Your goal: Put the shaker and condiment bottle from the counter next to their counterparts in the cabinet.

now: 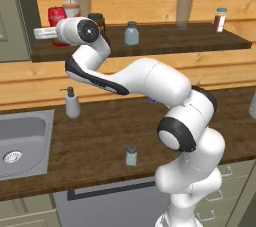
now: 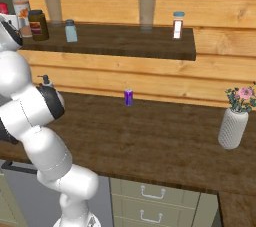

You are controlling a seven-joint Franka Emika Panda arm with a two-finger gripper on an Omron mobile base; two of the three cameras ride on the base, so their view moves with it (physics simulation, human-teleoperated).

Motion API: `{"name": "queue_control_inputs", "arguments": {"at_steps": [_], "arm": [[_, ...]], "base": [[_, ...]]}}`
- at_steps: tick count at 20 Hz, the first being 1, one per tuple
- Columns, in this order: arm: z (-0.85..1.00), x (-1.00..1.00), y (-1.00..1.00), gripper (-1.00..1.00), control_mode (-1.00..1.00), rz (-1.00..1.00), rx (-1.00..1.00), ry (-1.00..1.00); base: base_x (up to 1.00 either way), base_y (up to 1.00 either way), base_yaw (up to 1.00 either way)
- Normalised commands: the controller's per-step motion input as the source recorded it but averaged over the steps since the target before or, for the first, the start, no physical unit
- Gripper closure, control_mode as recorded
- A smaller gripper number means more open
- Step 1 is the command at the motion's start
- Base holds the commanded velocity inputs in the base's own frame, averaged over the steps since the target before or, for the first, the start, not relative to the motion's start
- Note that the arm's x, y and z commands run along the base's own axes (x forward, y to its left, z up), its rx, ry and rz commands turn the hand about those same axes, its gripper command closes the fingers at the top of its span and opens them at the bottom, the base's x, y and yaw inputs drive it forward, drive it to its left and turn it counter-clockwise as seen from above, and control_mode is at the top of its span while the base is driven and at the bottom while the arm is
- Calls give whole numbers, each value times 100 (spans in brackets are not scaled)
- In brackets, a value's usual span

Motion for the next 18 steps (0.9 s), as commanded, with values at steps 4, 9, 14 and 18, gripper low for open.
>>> {"name": "queue_control_inputs", "arguments": {"at_steps": [4,9,14,18], "arm": [[-4,6,0,100,-100,0,0,-2],[-13,11,2,100,-100,0,0,-4],[-7,19,2,100,-100,0,1,-2],[0,16,0,100,-100,0,3,0]], "base": [[0,0,0],[0,0,0],[0,0,0],[0,0,0]]}}
